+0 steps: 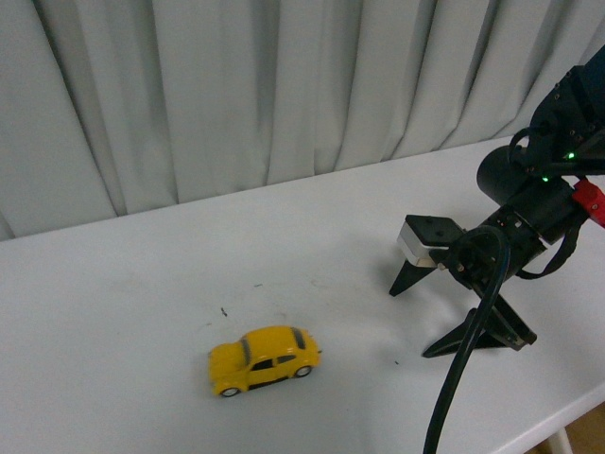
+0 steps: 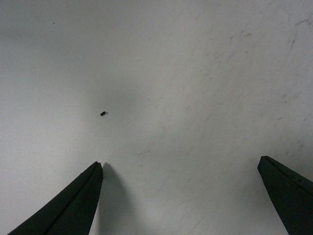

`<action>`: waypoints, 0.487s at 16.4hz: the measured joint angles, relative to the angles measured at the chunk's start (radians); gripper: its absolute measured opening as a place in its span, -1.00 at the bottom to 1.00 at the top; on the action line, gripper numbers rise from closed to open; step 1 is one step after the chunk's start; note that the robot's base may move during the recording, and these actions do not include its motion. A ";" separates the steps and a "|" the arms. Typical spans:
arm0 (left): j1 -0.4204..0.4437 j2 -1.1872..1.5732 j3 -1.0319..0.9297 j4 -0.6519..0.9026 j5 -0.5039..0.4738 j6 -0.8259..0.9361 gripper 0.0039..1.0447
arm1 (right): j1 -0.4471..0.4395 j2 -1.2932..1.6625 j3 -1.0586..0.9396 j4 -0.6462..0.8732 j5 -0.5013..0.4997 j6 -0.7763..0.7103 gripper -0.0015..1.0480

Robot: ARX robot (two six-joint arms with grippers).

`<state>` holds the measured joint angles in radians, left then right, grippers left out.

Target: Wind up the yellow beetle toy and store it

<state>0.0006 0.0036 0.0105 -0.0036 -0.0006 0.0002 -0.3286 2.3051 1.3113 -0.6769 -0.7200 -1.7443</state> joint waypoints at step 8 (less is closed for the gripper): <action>0.000 0.000 0.000 0.000 0.000 0.000 0.88 | -0.005 0.000 -0.006 0.014 0.000 0.006 0.87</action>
<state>0.0006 0.0036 0.0105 -0.0036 -0.0006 0.0002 -0.3340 2.3051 1.3052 -0.6632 -0.7200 -1.7386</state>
